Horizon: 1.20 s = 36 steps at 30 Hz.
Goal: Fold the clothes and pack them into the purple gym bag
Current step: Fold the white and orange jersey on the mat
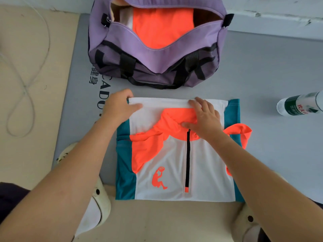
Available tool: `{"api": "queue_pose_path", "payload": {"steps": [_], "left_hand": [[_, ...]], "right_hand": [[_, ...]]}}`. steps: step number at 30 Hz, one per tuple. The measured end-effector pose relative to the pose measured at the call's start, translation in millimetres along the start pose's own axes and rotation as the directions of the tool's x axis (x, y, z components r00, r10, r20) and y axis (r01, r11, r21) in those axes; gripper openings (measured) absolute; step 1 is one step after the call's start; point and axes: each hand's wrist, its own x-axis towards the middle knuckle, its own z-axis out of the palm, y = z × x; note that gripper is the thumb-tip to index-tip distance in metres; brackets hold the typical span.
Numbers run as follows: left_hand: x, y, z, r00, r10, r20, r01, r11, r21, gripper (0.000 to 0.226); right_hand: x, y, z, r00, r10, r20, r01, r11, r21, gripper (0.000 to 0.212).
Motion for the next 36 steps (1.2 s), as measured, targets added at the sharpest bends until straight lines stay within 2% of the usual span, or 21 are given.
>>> {"api": "queue_pose_path", "payload": {"steps": [2,4,6,8,10,11,13,15,17,19,21,22,23,24,26,28,30,31,33,34,36], "left_hand": [[-5.2,-2.3,5.6,0.964,0.033,-0.264,0.008,0.988,0.152,0.027],[-13.4,0.9,15.6,0.933,0.094,-0.347,0.004,0.962,0.272,0.041],[-25.1,13.5,31.2,0.938,0.187,-0.293,-0.095,0.949,0.299,0.046],[-40.7,27.9,56.4,0.938,0.303,-0.166,-0.247,0.925,0.29,0.045],[-56.3,37.4,83.3,0.941,0.339,-0.009,-0.324,0.906,0.272,0.052],[-62.0,38.4,95.8,0.949,0.306,0.075,-0.314,0.905,0.286,0.062],[-68.2,34.2,116.3,0.959,0.227,0.171,-0.275,0.895,0.351,0.08],[-69.0,29.4,126.1,0.961,0.215,0.175,-0.267,0.887,0.376,0.087],[-66.9,26.0,128.6,0.957,0.237,0.165,-0.282,0.893,0.351,0.089],[-62.8,22.1,128.2,0.953,0.248,0.176,-0.294,0.899,0.326,0.091],[-58.9,19.7,126.0,0.949,0.247,0.196,-0.299,0.901,0.313,0.093],[-56.9,19.5,124.8,0.947,0.248,0.206,-0.303,0.903,0.305,0.094],[-55.1,20.0,123.6,0.944,0.251,0.214,-0.307,0.906,0.293,0.095],[-53.4,20.7,122.5,0.942,0.254,0.22,-0.31,0.908,0.282,0.096],[-51.6,23.1,119.1,0.937,0.269,0.224,-0.325,0.907,0.267,0.097],[-52.4,25.8,113.4,0.939,0.281,0.197,-0.321,0.921,0.218,0.098],[-56.4,28.6,106.0,0.959,0.272,0.085,-0.281,0.95,0.138,0.092],[-59.2,28.9,102.5,0.967,0.254,0.001,-0.252,0.96,0.12,0.084],[-62.8,26.2,96.5,0.982,0.159,-0.1,-0.146,0.981,0.131,0.06],[-63.3,23.7,94.3,0.992,0.088,-0.089,-0.076,0.989,0.128,0.05],[-62.5,19.4,91.3,0.999,-0.042,0.002,0.042,0.998,0.048,0.039]], "right_hand": [[-0.1,-0.1,-1.2,1.0,-0.006,0.021,0.006,1.0,-0.002,0.087],[1.1,1.0,-5.5,0.999,-0.013,0.039,0.011,0.999,0.04,0.088],[1.6,6.7,-13.1,0.999,0.018,-0.03,-0.015,0.993,0.114,0.087],[0.0,20.5,-21.1,0.976,0.118,-0.185,-0.092,0.986,0.141,0.08],[-4.4,39.6,-28.9,0.908,0.305,-0.287,-0.252,0.945,0.207,0.078],[-7.2,49.3,-31.8,0.866,0.416,-0.278,-0.35,0.901,0.258,0.079],[-12.8,66.2,-35.3,0.803,0.566,-0.186,-0.51,0.815,0.276,0.08],[-16.3,78.2,-37.2,0.797,0.596,-0.096,-0.559,0.789,0.255,0.07],[-15.8,85.6,-40.2,0.788,0.616,0.019,-0.58,0.731,0.358,0.055],[-17.3,91.2,-43.8,0.779,0.6,0.181,-0.604,0.642,0.473,0.037],[-22.6,97.1,-50.9,0.79,0.523,0.321,-0.589,0.499,0.636,0.029],[-24.9,101.4,-54.5,0.809,0.481,0.339,-0.554,0.427,0.715,0.029],[-27.4,105.7,-58.7,0.826,0.462,0.324,-0.519,0.399,0.756,0.03],[-29.0,110.0,-62.2,0.838,0.461,0.292,-0.499,0.431,0.752,0.028],[-30.4,117.4,-65.3,0.839,0.517,0.171,-0.508,0.631,0.587,0.019],[-33.9,118.0,-63.1,0.816,0.576,-0.052,-0.52,0.771,0.368,0.019],[-36.5,105.6,-58.2,0.823,0.513,-0.243,-0.448,0.85,0.278,0.025],[-35.9,94.8,-54.2,0.855,0.448,-0.262,-0.375,0.882,0.285,0.026],[-33.3,68.2,-43.6,0.938,0.311,-0.155,-0.239,0.9,0.364,0.026],[-32.5,55.6,-37.0,0.961,0.268,-0.062,-0.224,0.894,0.389,0.029],[-31.5,39.3,-25.2,0.962,0.262,0.072,-0.271,0.899,0.346,0.035]]}}
